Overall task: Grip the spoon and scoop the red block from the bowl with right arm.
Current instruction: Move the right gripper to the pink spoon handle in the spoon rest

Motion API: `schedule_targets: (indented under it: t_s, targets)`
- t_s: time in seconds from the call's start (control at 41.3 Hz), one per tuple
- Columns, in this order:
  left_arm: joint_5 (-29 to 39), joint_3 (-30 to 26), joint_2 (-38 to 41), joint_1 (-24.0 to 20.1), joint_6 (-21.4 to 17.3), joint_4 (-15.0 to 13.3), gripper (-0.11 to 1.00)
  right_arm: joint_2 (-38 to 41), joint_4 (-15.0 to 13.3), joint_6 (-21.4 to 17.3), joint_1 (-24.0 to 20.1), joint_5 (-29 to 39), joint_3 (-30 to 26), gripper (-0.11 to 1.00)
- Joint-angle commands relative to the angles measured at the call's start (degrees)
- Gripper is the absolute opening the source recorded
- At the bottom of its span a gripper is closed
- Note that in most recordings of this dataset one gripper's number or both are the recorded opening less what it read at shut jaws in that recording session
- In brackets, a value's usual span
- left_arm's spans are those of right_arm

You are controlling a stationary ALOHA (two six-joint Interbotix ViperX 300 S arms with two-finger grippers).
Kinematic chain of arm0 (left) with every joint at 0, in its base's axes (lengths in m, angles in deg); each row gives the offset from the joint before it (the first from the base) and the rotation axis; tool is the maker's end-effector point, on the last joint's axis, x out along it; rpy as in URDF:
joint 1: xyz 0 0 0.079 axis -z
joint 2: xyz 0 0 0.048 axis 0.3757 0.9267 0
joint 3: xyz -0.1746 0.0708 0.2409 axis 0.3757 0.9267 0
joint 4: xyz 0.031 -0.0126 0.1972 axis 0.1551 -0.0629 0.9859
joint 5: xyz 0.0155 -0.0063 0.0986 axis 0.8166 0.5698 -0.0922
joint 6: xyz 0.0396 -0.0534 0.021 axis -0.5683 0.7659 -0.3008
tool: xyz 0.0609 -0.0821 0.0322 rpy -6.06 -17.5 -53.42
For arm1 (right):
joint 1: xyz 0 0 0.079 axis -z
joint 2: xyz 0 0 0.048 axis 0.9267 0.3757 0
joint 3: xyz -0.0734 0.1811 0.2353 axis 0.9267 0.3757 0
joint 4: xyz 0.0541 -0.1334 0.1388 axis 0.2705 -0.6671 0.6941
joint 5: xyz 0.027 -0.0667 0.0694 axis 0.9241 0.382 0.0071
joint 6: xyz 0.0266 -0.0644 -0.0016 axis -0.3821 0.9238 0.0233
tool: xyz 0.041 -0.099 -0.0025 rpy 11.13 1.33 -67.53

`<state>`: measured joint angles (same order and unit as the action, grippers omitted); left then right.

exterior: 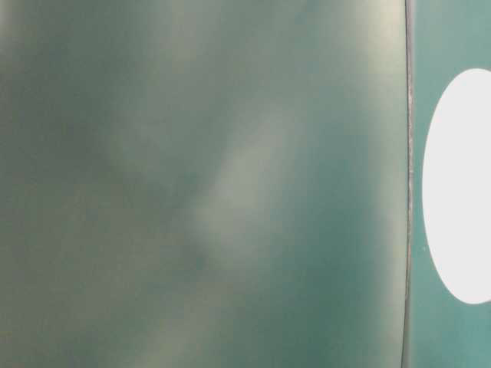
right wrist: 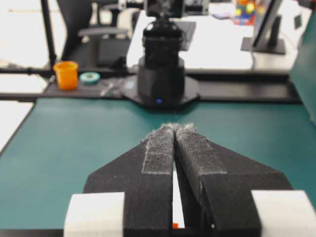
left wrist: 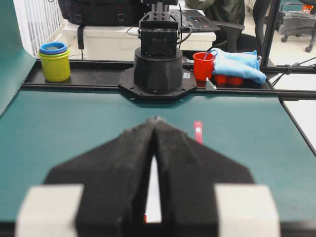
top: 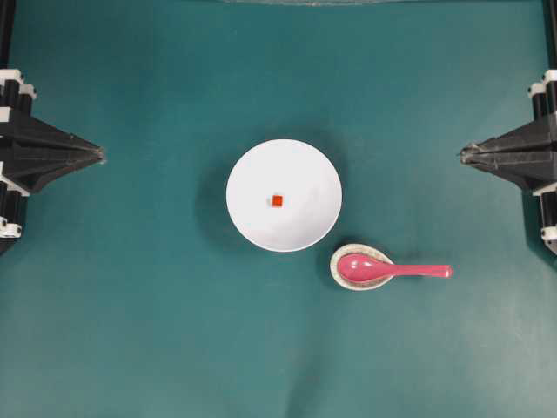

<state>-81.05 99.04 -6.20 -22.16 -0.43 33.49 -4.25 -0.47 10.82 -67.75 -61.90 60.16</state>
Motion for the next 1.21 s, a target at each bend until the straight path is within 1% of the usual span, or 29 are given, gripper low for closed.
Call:
schedule_targets:
  t_s: [0.0, 0.024, 0.145, 0.291, 0.46, 0.533, 0.582, 0.678, 0.751, 0.824, 0.872, 1.042, 1.187]
  targets:
    - [2.46, -2.46, 0.0, 0.26, -0.09, 0.26, 0.0, 0.35, 0.09, -0.26, -0.09, -0.35, -1.32, 0.0]
    - [5.63, -3.16, -0.26, 0.26, -0.7, 0.26, 0.0, 0.79, 0.18, -0.18, -0.09, 0.09, -1.93, 0.0]
    - [9.23, -3.52, -1.05, 0.26, -1.05, 0.35, 0.0, 1.23, 0.18, -0.26, -0.09, 1.05, -2.55, 0.0]
    - [12.13, -3.6, -1.67, 0.26, -1.05, 0.35, 0.0, 2.02, 0.62, -0.26, -0.09, 2.9, -2.55, 0.0]
    - [13.36, -3.69, -1.85, 0.35, -1.05, 0.44, 0.0, 2.9, 1.14, -0.26, -0.09, 4.04, -2.29, 0.01]
    - [13.62, -3.6, -1.85, 0.35, -1.05, 0.62, 0.0, 3.16, 1.23, -0.26, -0.09, 4.04, -2.29, 0.07]
    - [13.89, -3.69, -1.85, 0.26, -1.05, 0.62, 0.0, 3.34, 1.23, -0.26, -0.09, 3.87, -2.2, 0.13]
    - [14.5, -3.6, -1.85, 0.26, -1.05, 0.62, 0.0, 3.78, 1.32, -0.26, -0.09, 3.87, -2.11, 0.3]
    - [14.85, -3.6, -1.76, 0.35, -1.05, 0.62, 0.0, 4.04, 1.49, -0.26, -0.09, 3.69, -2.02, 0.41]
    - [15.47, -3.6, -1.67, 0.26, -1.05, 0.62, 0.0, 4.57, 1.49, -0.26, -0.09, 3.78, -1.93, 0.48]
    - [16.0, -3.52, -1.58, 0.26, -1.05, 0.62, 0.0, 5.1, 1.49, -0.26, -0.09, 3.69, -1.76, 0.5]
    - [17.23, -3.52, -1.41, 0.26, -1.05, 0.62, 0.0, 8.0, 1.49, -0.26, -0.26, 3.08, -1.05, 0.49]
    - [17.31, -3.43, -1.32, 0.35, -1.14, 0.62, 0.0, 11.16, 1.58, -0.26, -1.23, -0.88, 0.18, 0.49]
